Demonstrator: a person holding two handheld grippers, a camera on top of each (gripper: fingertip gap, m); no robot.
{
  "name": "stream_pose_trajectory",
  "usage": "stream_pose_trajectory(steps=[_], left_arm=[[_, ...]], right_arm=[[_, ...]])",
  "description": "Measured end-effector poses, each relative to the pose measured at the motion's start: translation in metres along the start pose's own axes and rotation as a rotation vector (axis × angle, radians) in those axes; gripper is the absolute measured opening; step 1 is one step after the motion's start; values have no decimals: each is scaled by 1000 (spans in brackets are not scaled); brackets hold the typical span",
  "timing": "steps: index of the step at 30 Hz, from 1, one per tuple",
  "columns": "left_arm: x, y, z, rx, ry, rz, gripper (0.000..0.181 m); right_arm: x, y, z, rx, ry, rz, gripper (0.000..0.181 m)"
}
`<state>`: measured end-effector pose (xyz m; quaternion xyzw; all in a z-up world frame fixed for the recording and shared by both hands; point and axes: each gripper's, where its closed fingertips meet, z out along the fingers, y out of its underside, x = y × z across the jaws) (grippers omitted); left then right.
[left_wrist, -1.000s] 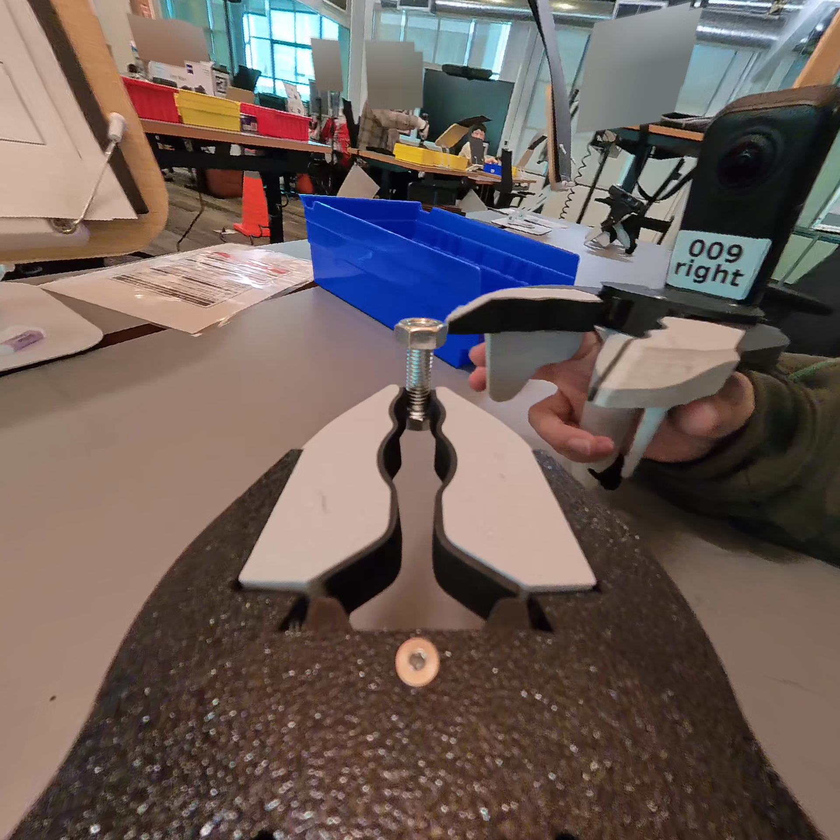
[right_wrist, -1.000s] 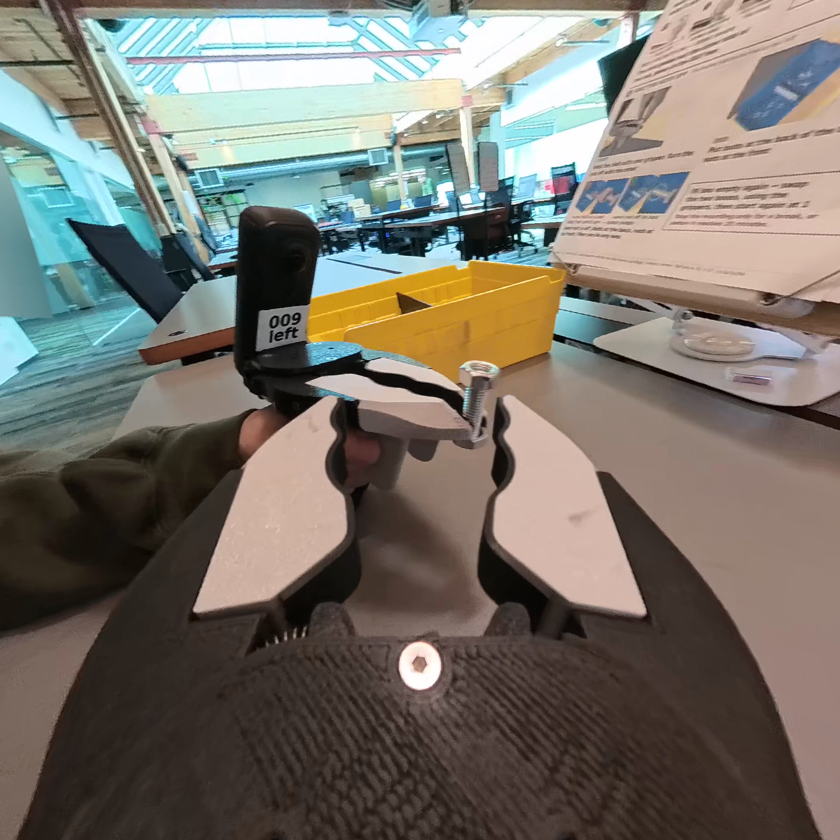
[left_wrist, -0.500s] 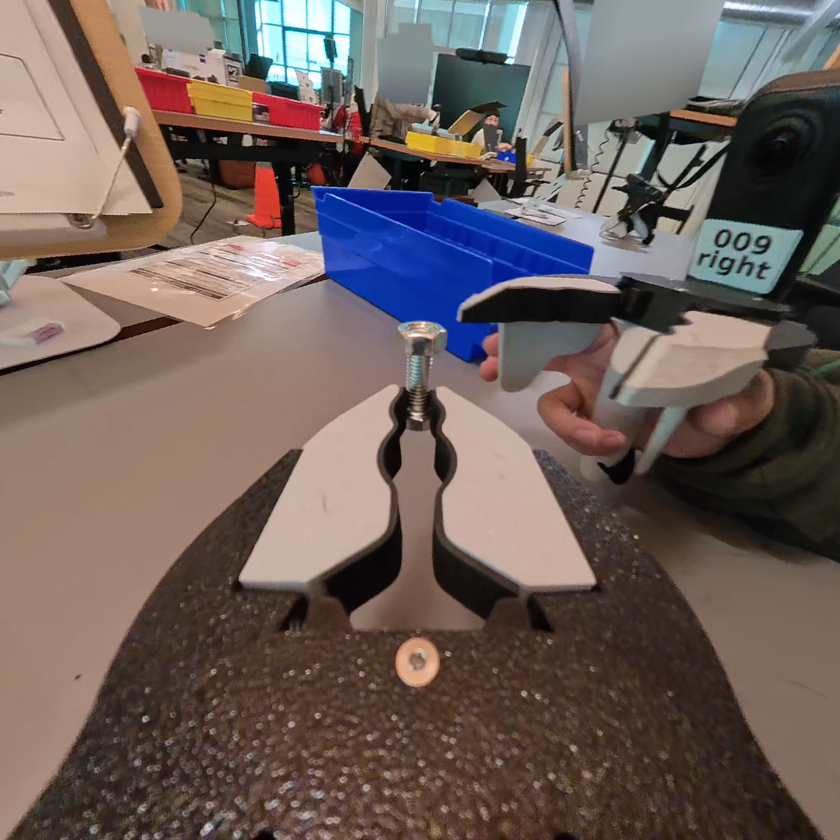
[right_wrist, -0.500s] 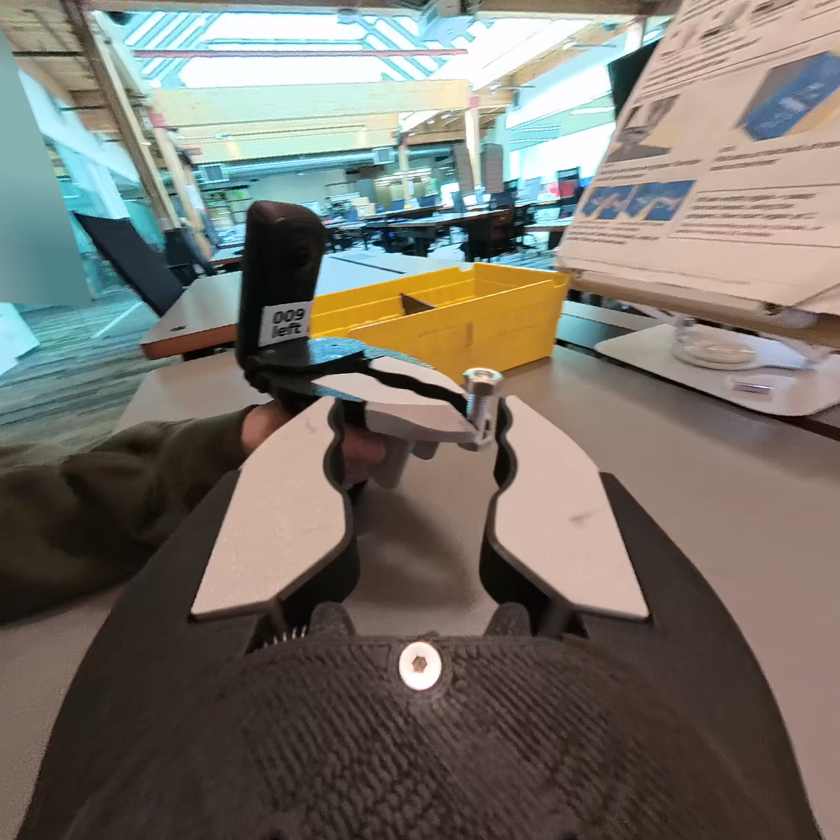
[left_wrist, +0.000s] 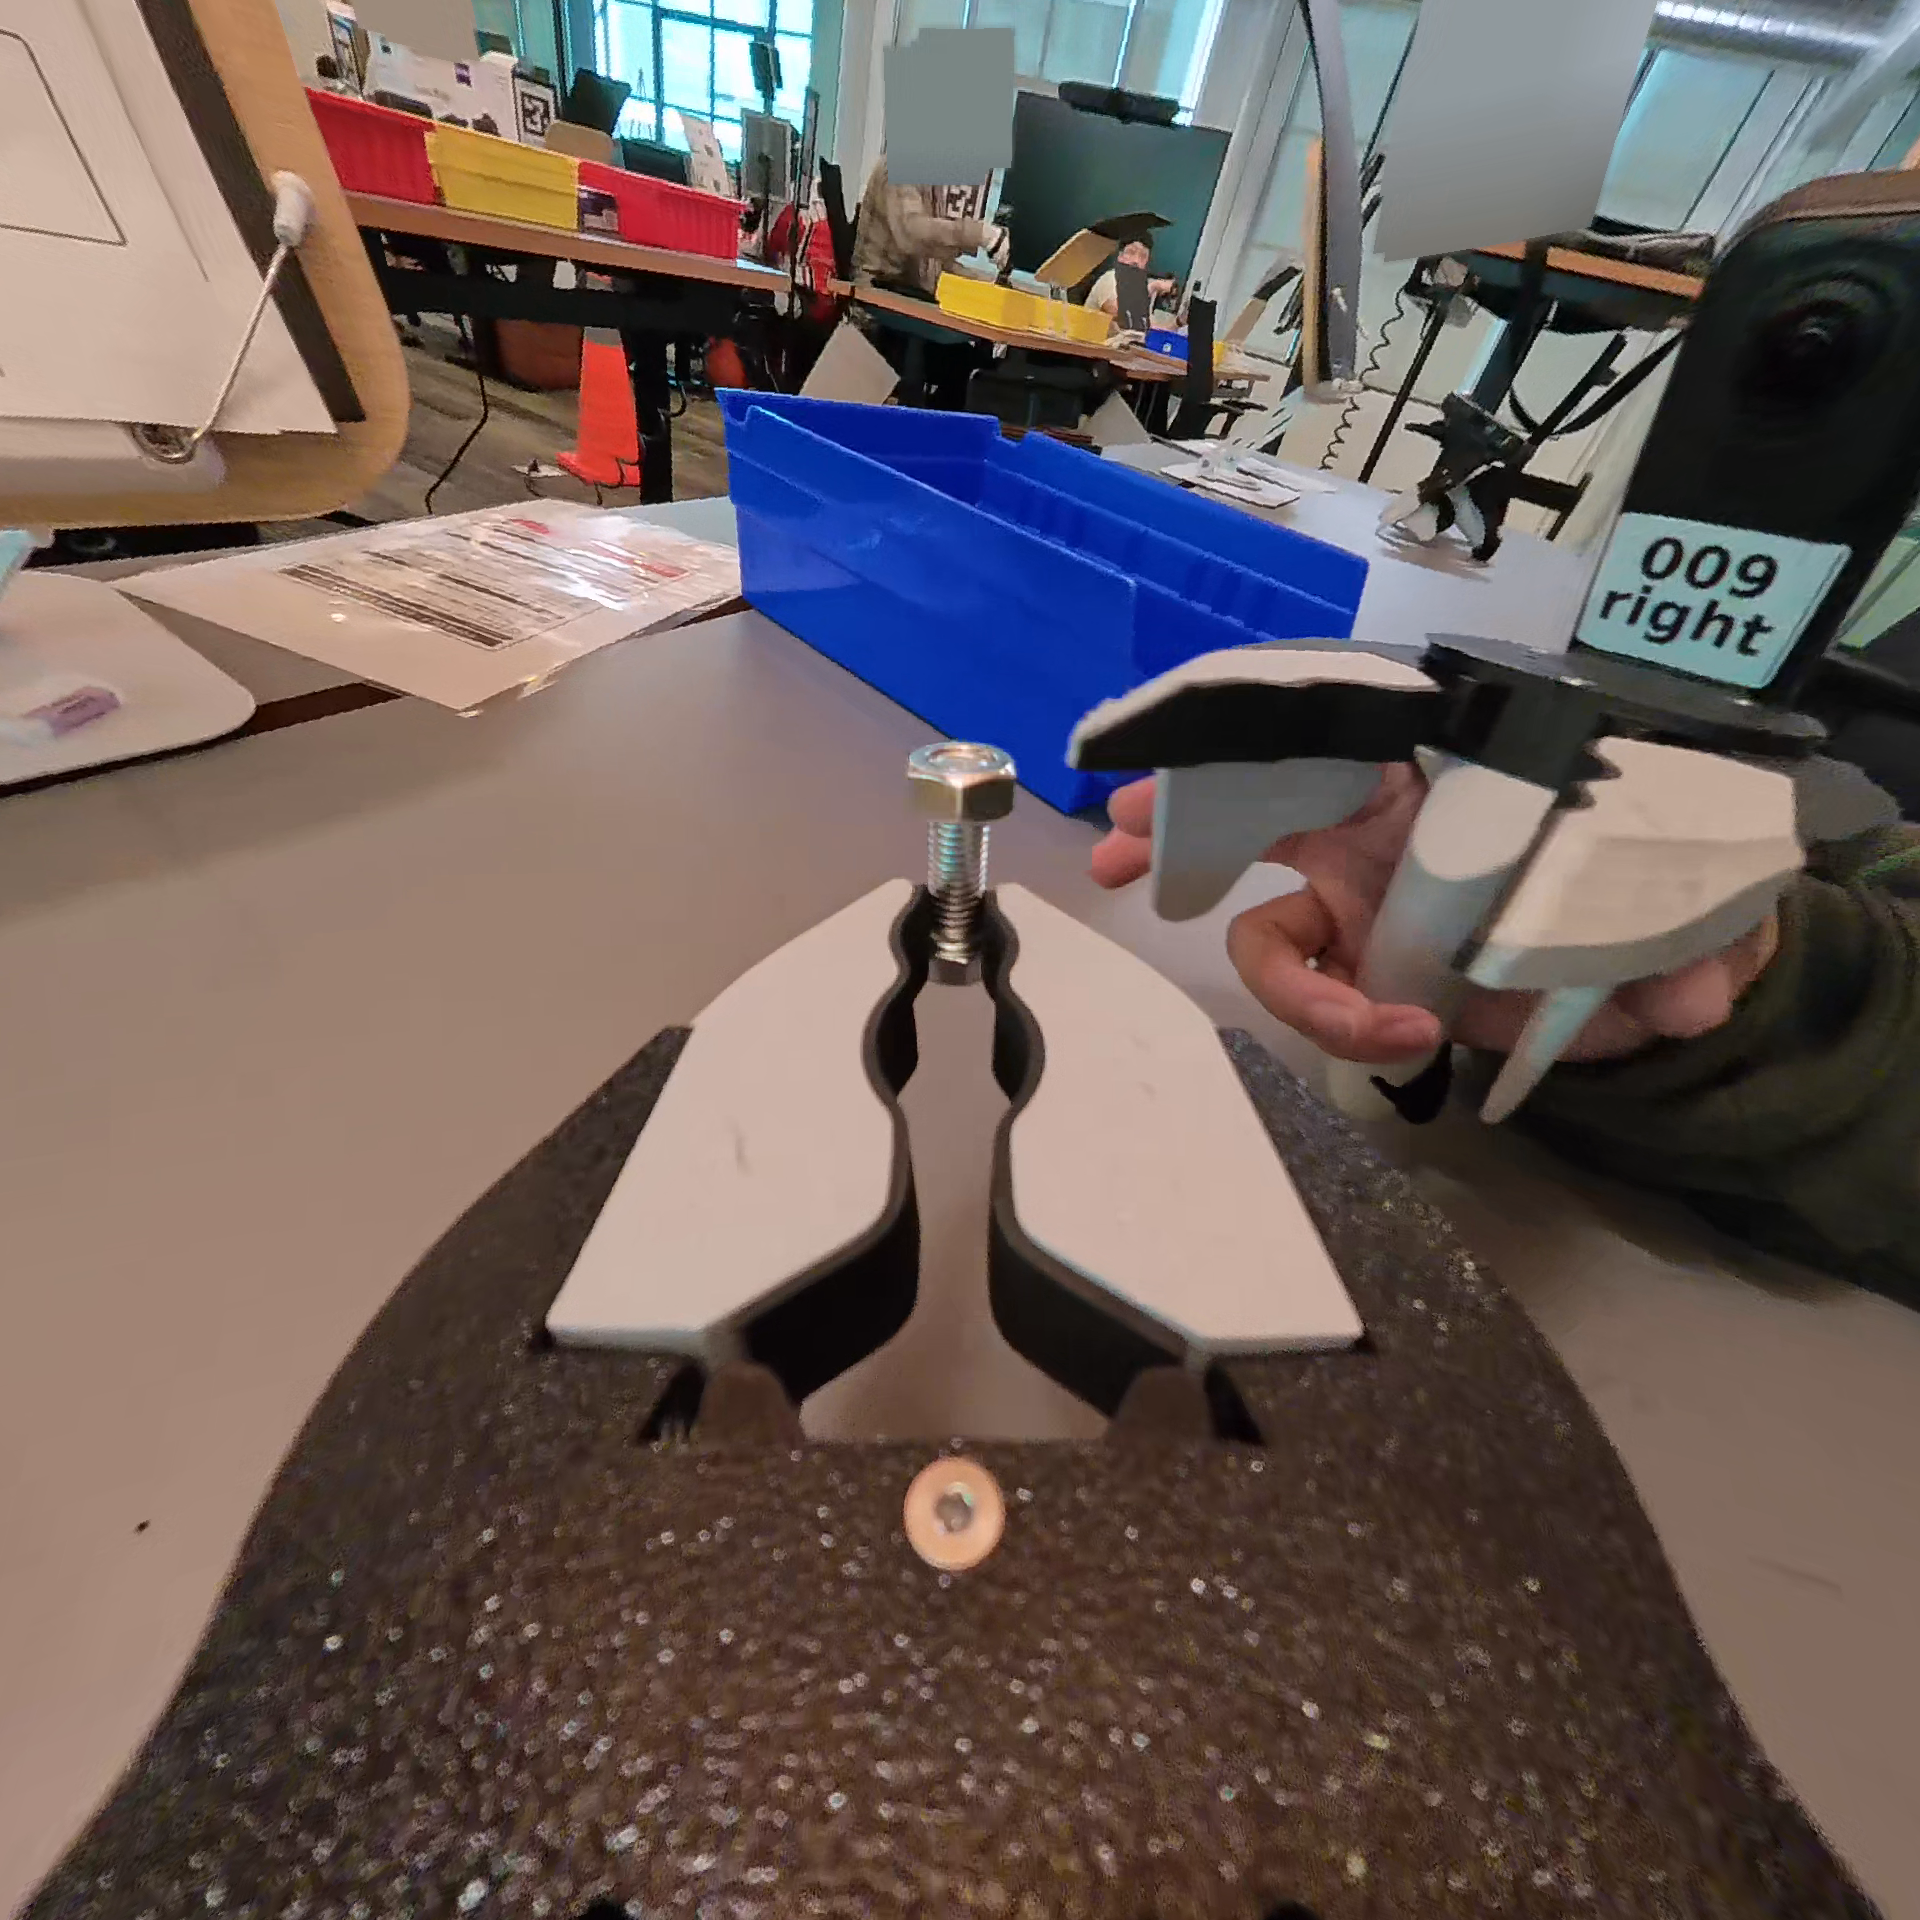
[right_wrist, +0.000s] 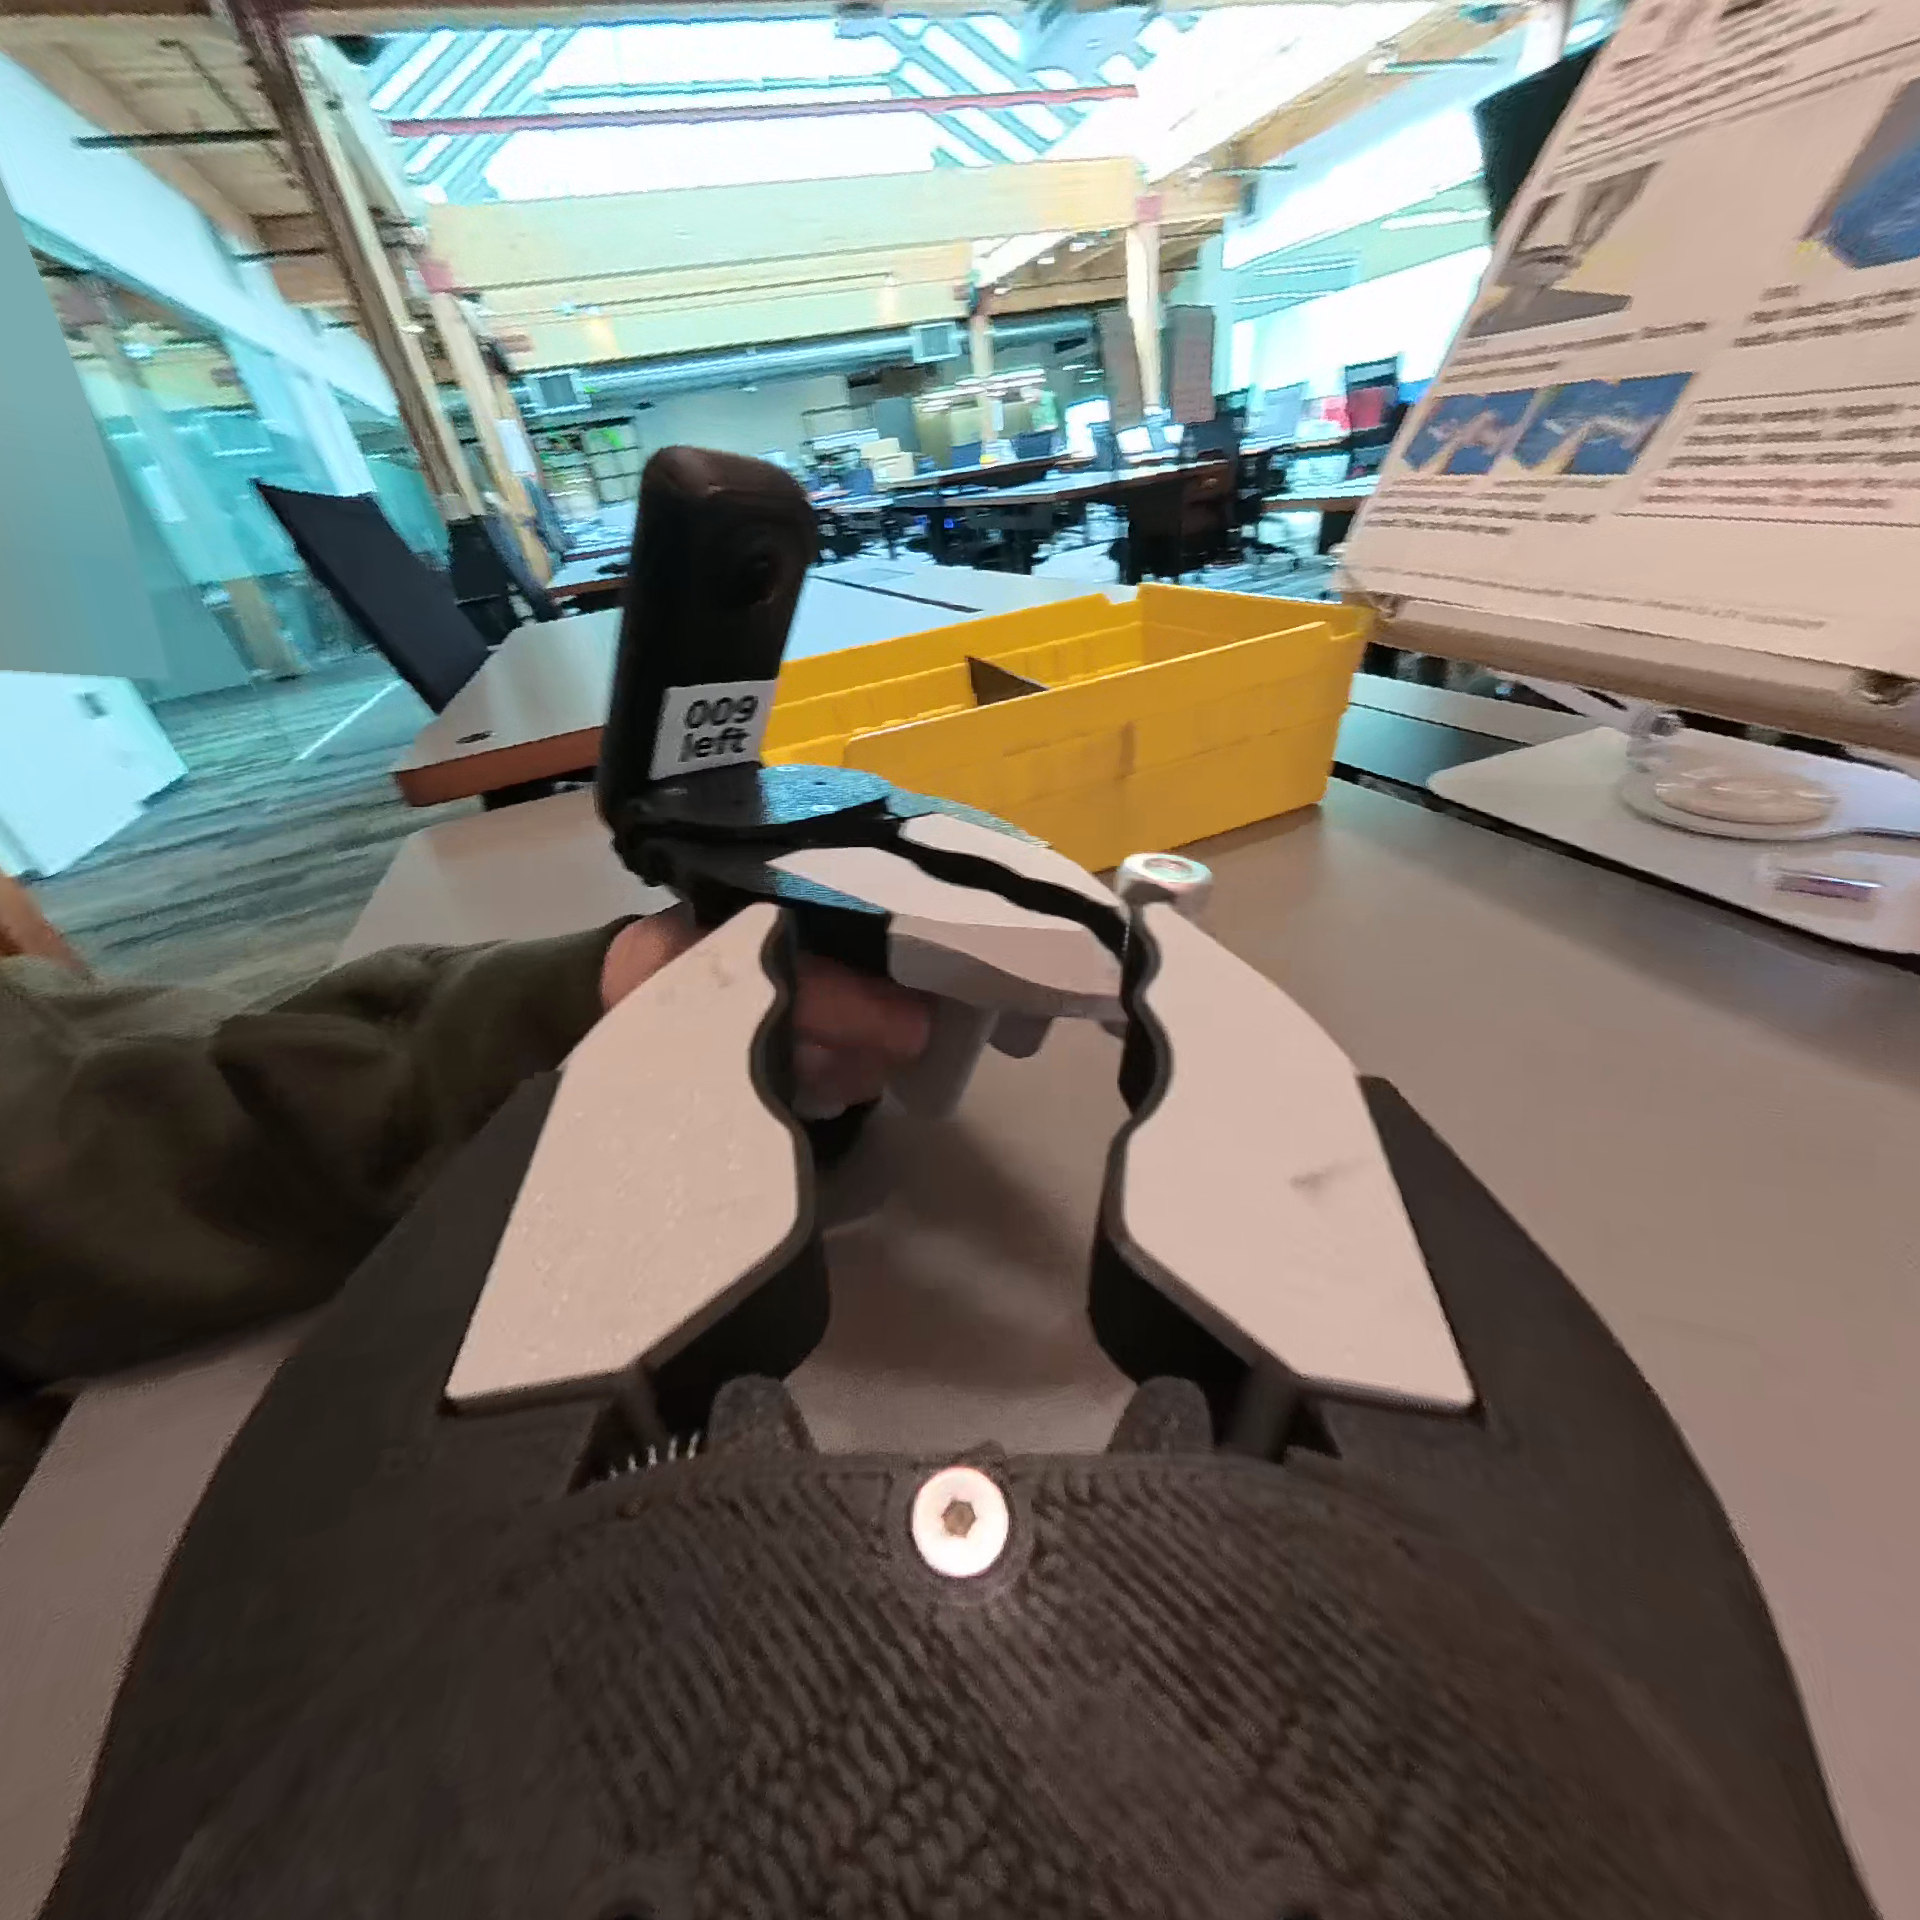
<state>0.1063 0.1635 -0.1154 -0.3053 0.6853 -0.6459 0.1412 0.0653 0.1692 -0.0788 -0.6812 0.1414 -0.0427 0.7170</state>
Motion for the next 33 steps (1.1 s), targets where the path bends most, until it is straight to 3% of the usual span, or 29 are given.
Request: stream_pose_trajectory(steps=[4,7,11,12,13,14,20,24,28,29,31,33], left_arm=[[16,6,6,-41,79,26,9],[27,8,9,-57,135,44,9],[9,8,7,-59,8,42,9],[1,7,4,-56,-40,35,9],[-4,7,2,-55,-60,20,9],[-5,6,1,-48,-53,2,9],[13,4,6,-40,47,22,9],[27,11,11,-80,115,46,9],[9,13,8,-96,11,17,9],[3,12,6,-89,-22,-1,9],[-3,11,3,-78,-35,-44,9],[-3,10,3,-71,-28,-49,9]], right_arm=[[16,1,-2,4,93,-8,76],[13,3,0,2,59,45,77],[3,7,4,-21,14,48,83],[1,7,4,-31,1,33,82],[-7,9,3,-49,-53,18,61],[-13,10,2,-61,-98,15,55],[19,8,-1,-45,115,-19,82],[10,10,2,-35,39,60,82],[-2,14,6,-82,-13,26,95],[-3,16,5,-97,-22,10,93],[-16,17,1,-119,-127,-5,56],[-10,13,2,-99,-80,5,67]])
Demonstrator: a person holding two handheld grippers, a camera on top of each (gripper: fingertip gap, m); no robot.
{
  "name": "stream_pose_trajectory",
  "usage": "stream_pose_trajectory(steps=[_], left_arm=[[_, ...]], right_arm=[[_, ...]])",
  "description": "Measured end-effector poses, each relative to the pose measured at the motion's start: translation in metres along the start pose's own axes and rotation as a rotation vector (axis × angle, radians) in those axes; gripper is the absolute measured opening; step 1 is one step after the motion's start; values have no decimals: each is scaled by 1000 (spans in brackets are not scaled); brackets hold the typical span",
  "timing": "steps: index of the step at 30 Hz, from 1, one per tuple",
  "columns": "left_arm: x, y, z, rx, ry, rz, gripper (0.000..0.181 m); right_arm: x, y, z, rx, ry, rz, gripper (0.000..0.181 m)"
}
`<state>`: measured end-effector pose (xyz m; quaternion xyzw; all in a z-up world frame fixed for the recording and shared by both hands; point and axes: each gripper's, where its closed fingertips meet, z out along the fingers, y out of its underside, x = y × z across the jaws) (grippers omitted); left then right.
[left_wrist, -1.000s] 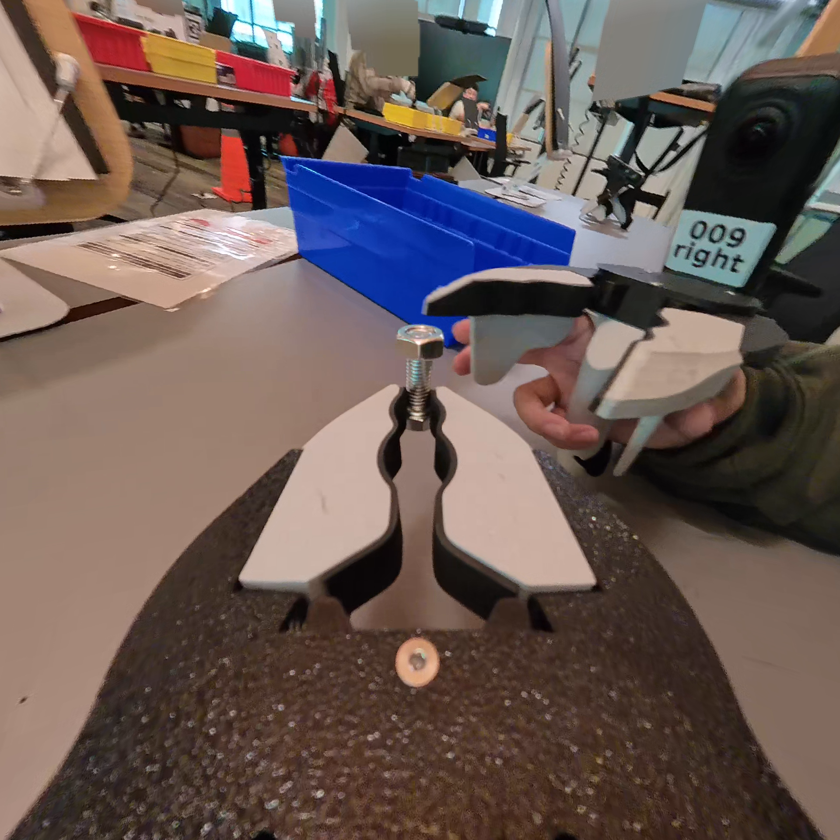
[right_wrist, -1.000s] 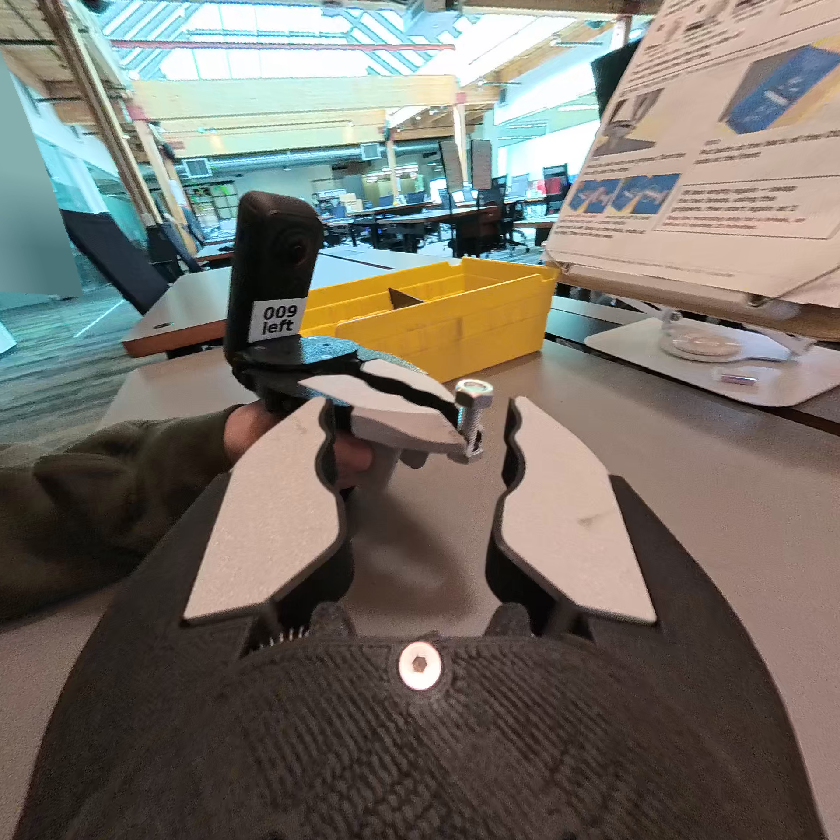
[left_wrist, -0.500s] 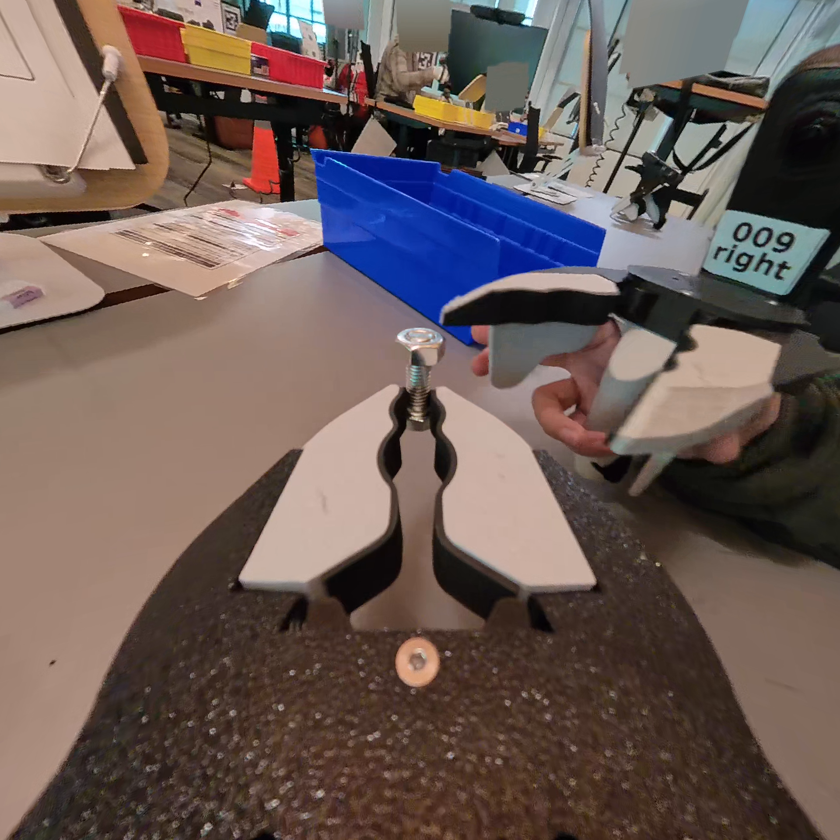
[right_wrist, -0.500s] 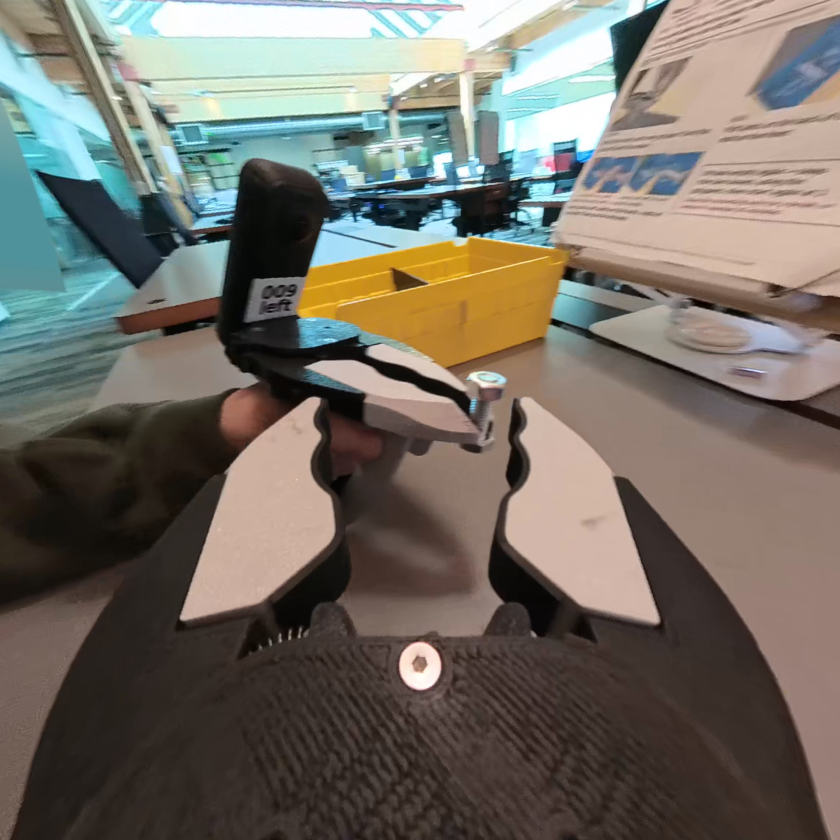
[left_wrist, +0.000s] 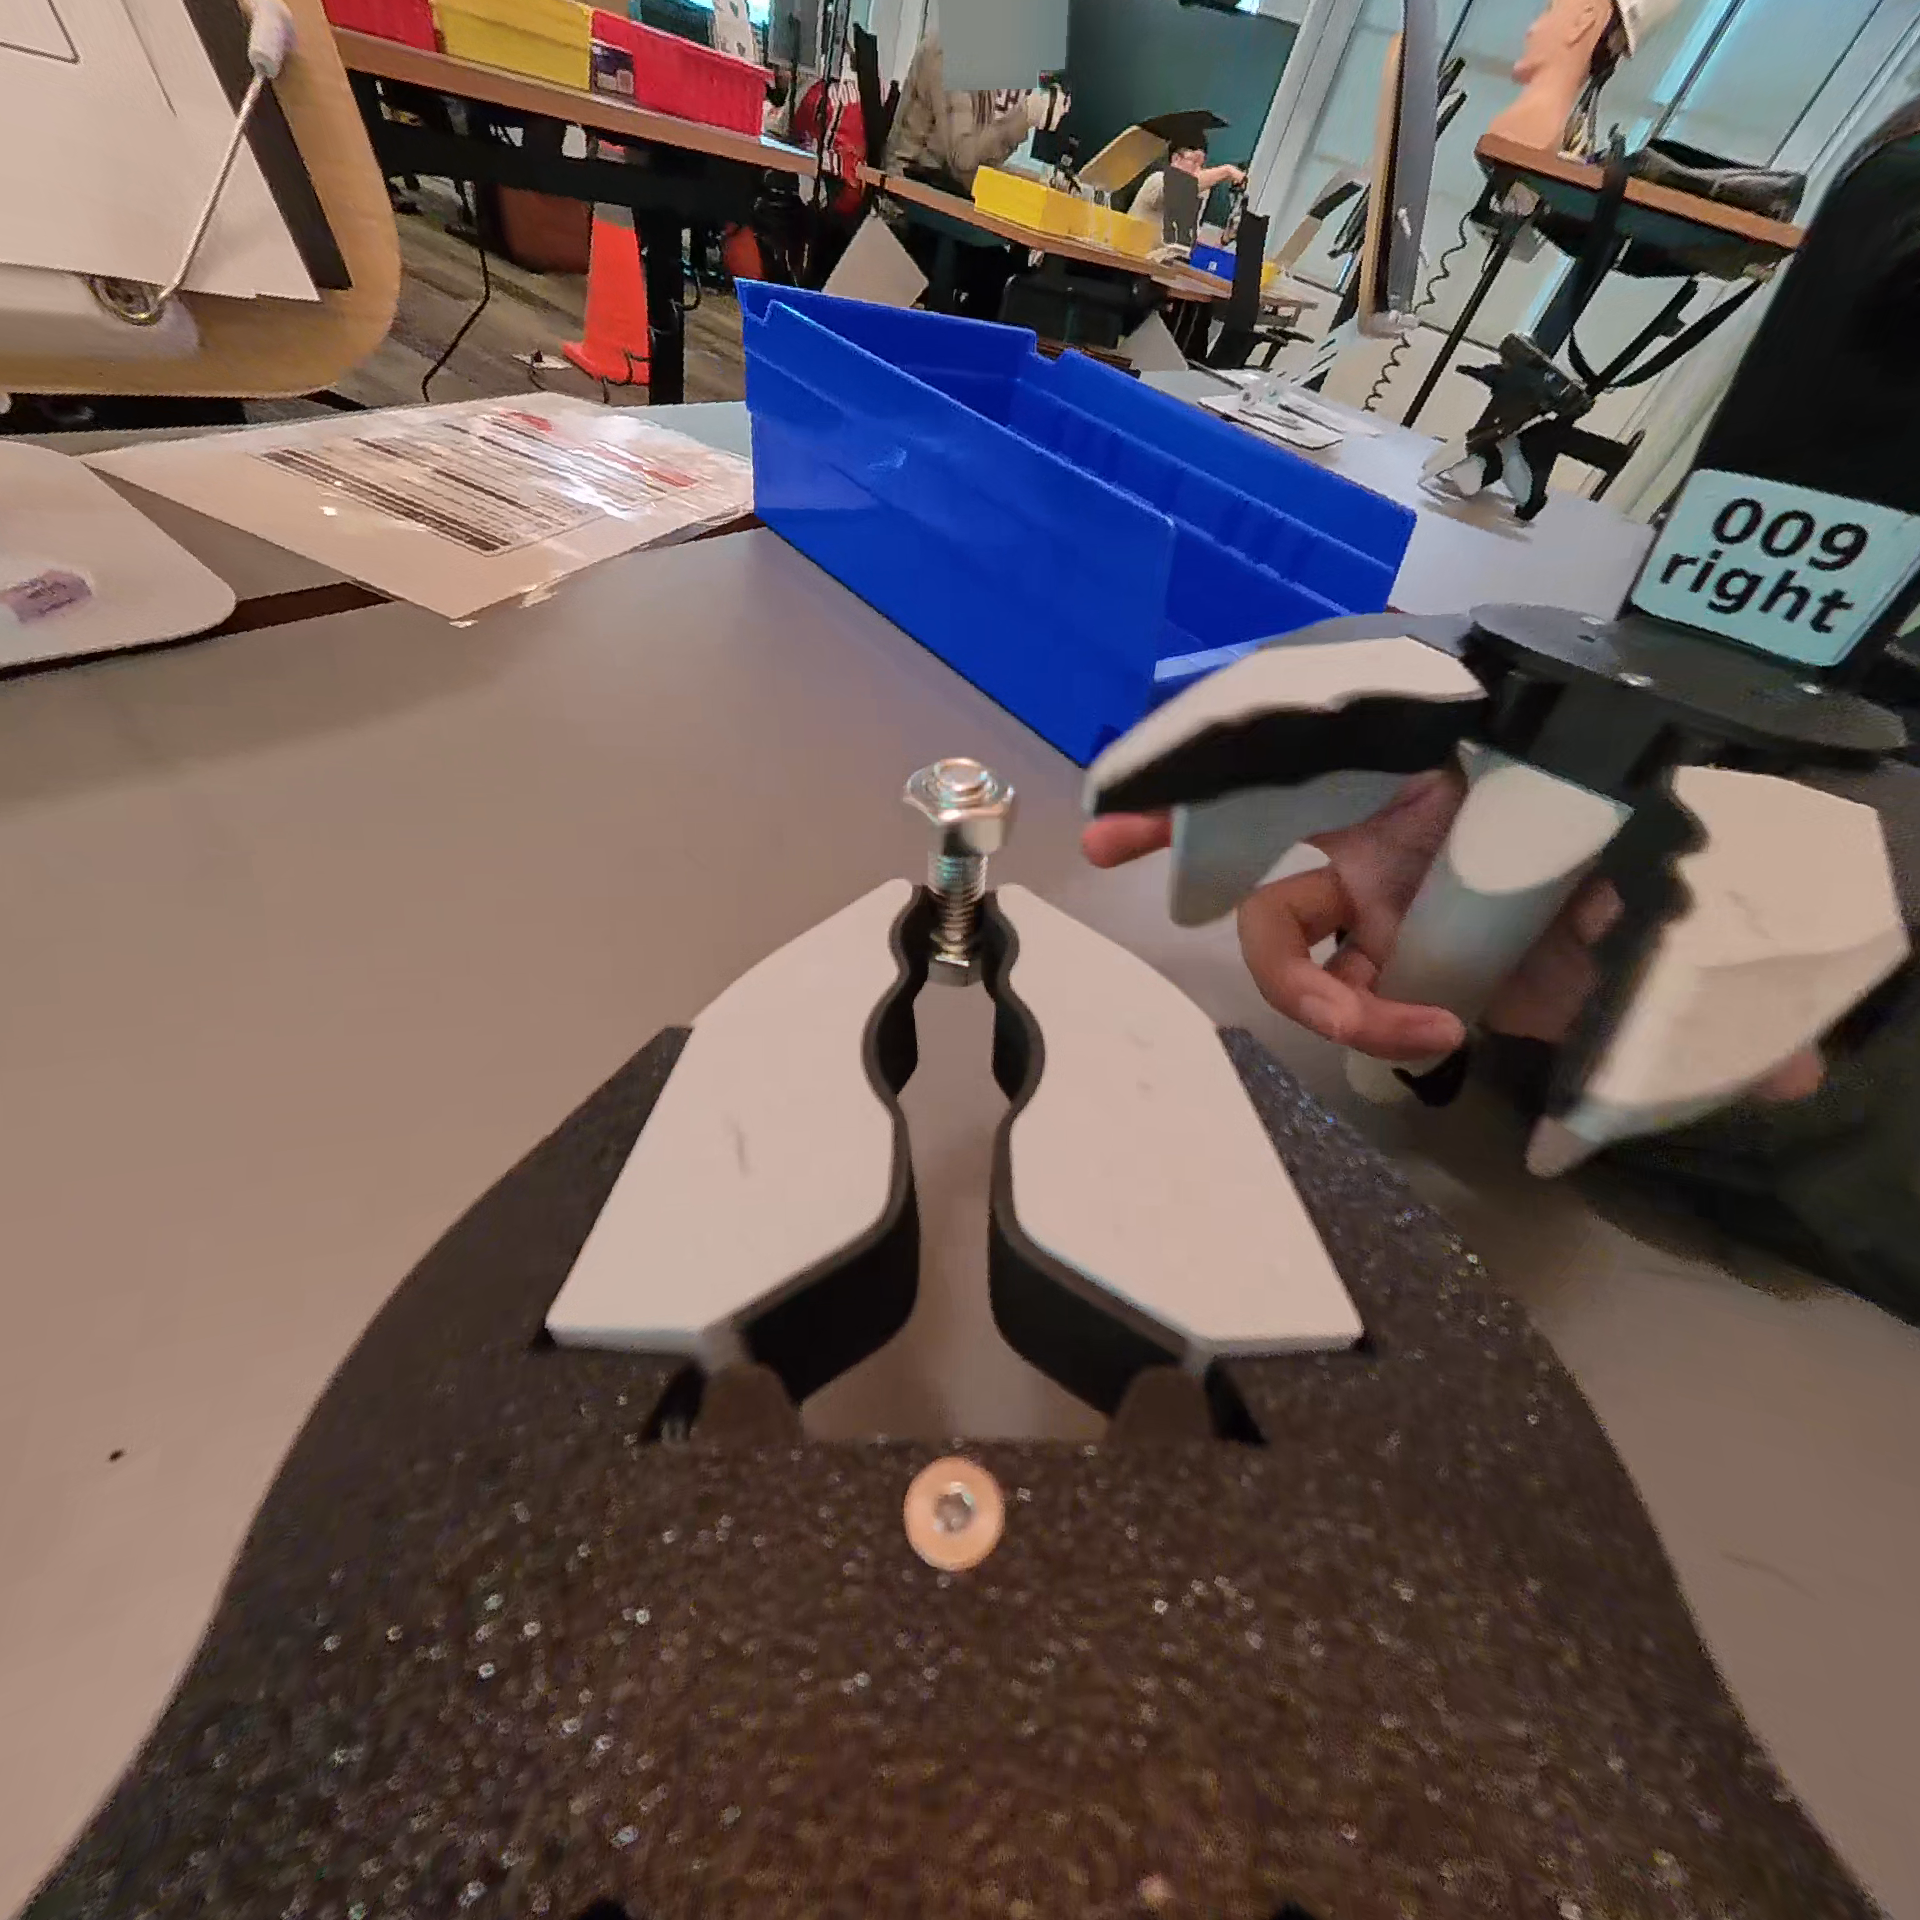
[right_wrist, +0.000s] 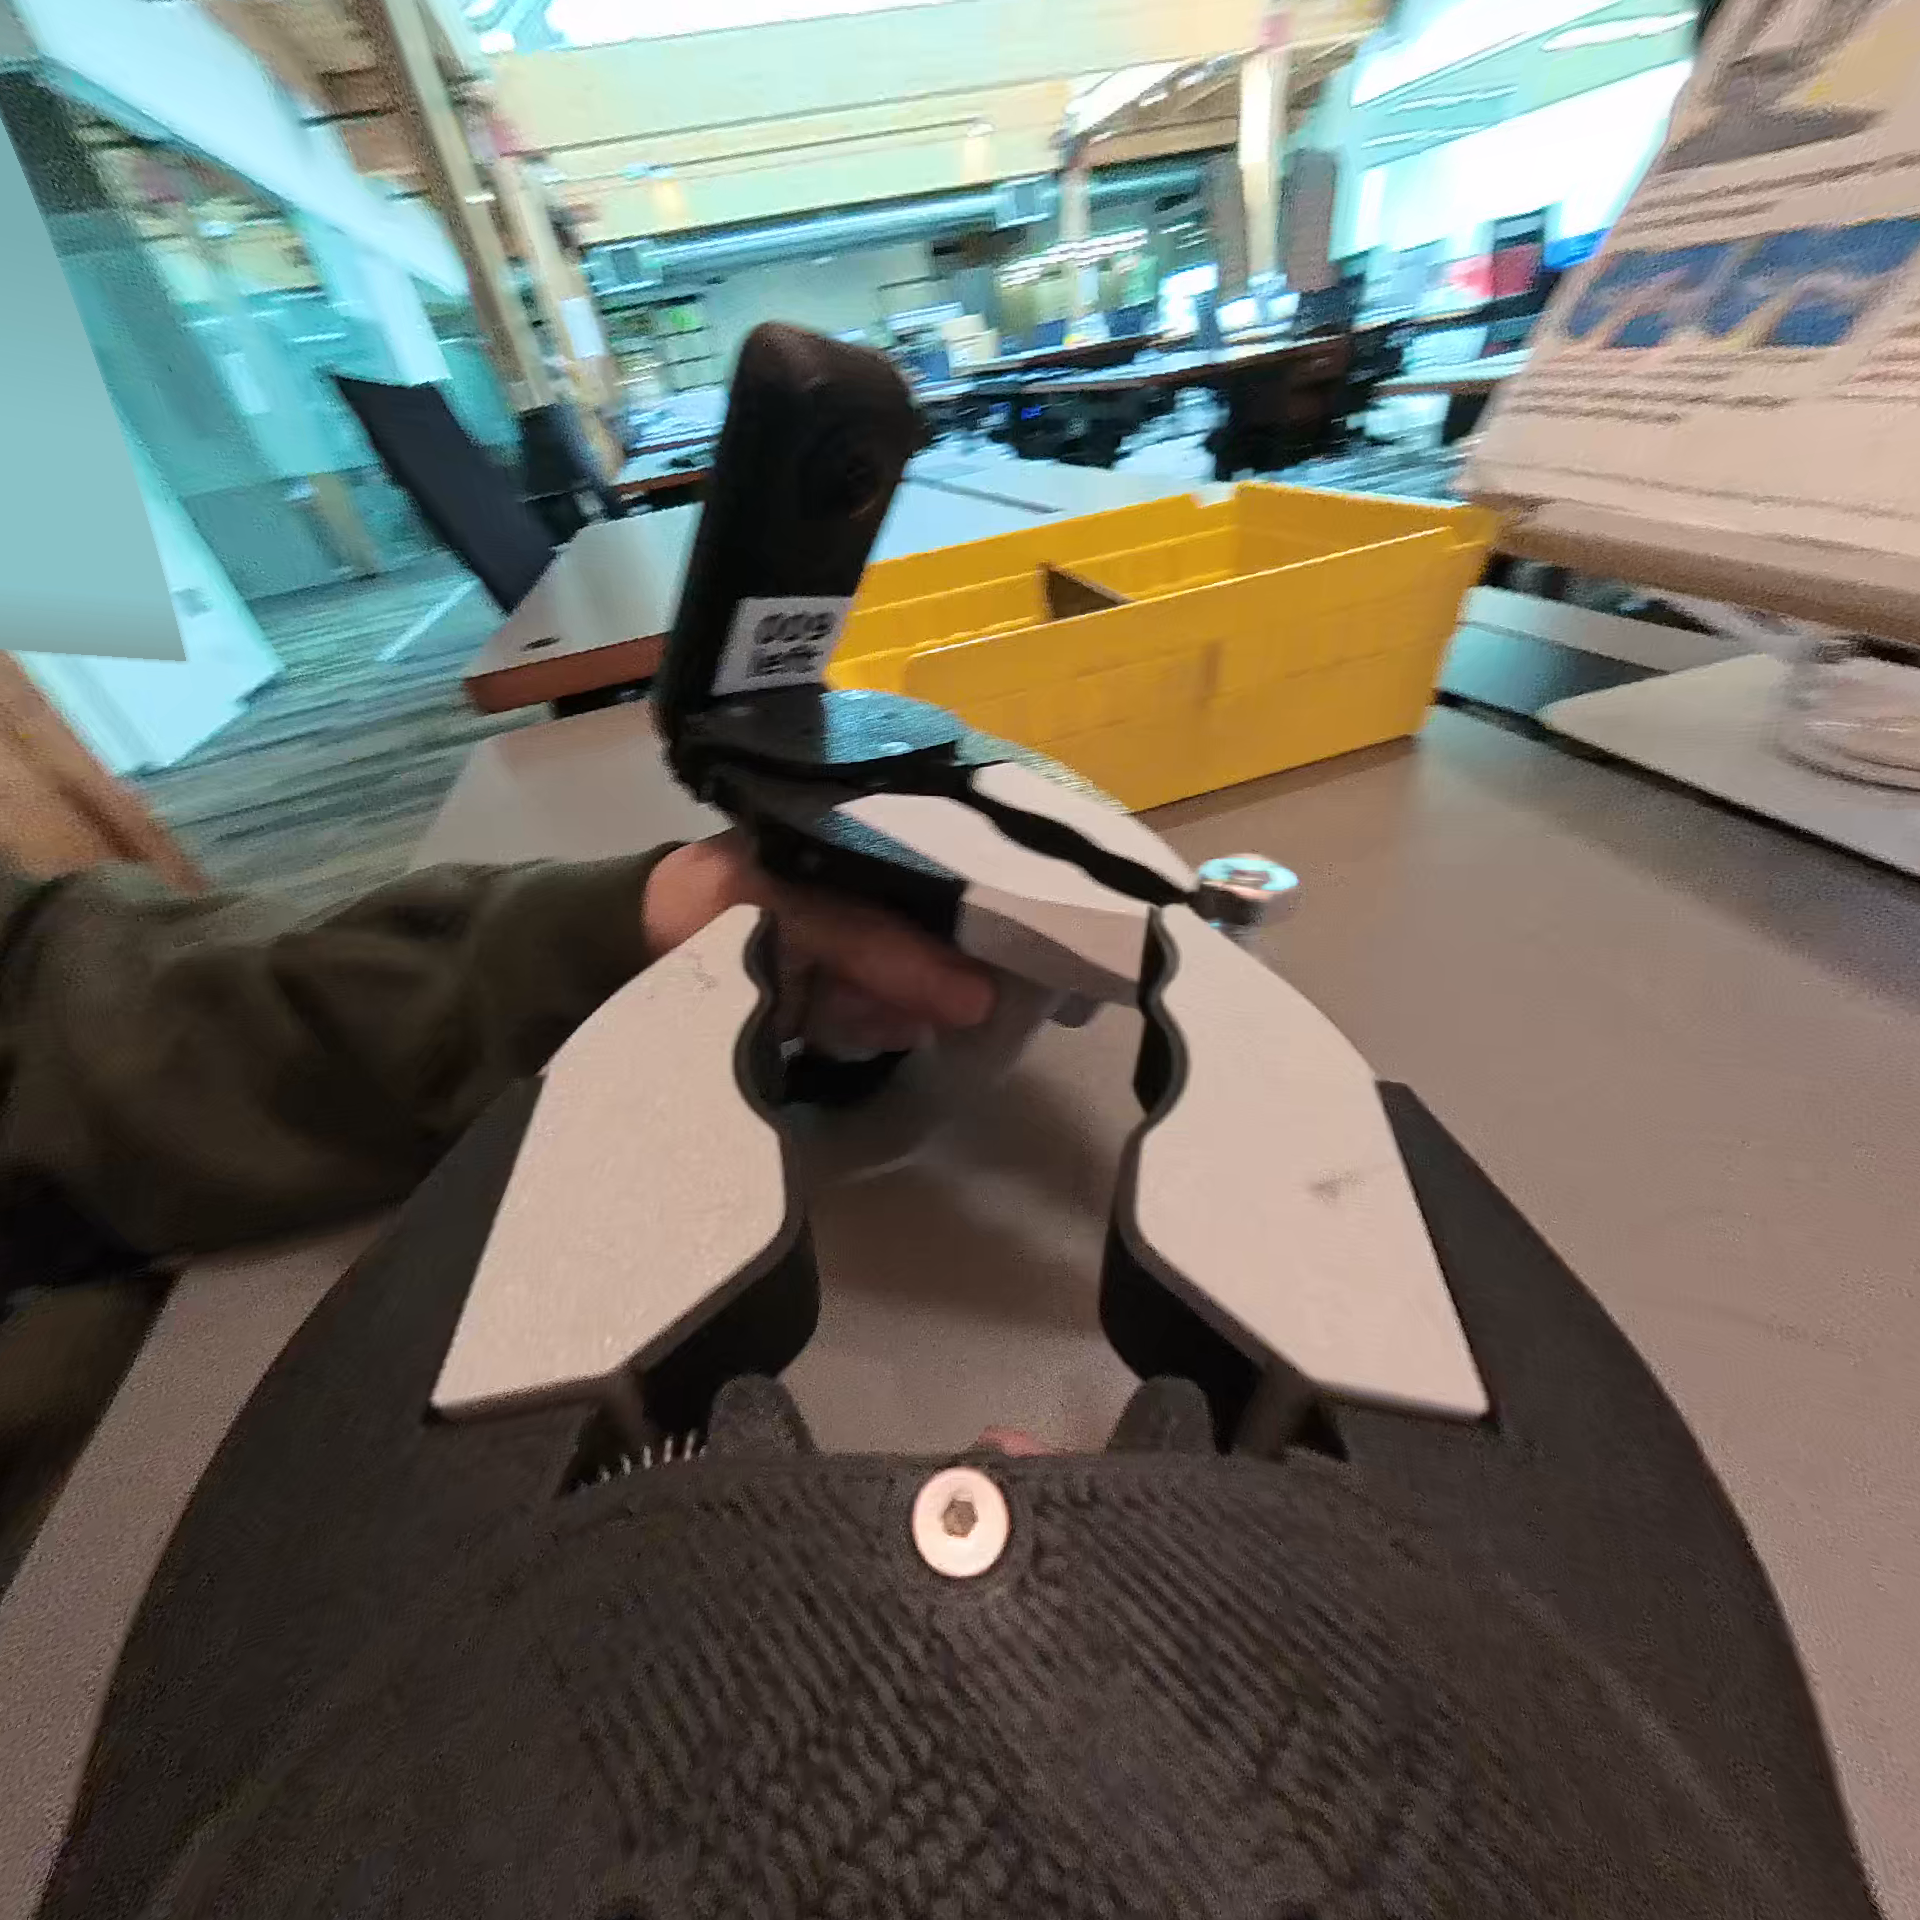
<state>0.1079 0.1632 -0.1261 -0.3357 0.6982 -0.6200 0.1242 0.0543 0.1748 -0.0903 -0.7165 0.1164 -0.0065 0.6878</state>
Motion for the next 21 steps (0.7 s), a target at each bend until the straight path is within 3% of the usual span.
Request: stream_pose_trajectory(steps=[4,12,21], left_arm=[[9,2,4,-16,37,29,9],[18,3,6,-23,90,41,9],[20,5,7,-37,96,36,9]], right_arm=[[25,-2,-6,30,150,2,76],[43,-1,-13,72,229,88,48],[31,6,-6,27,167,63,47]])
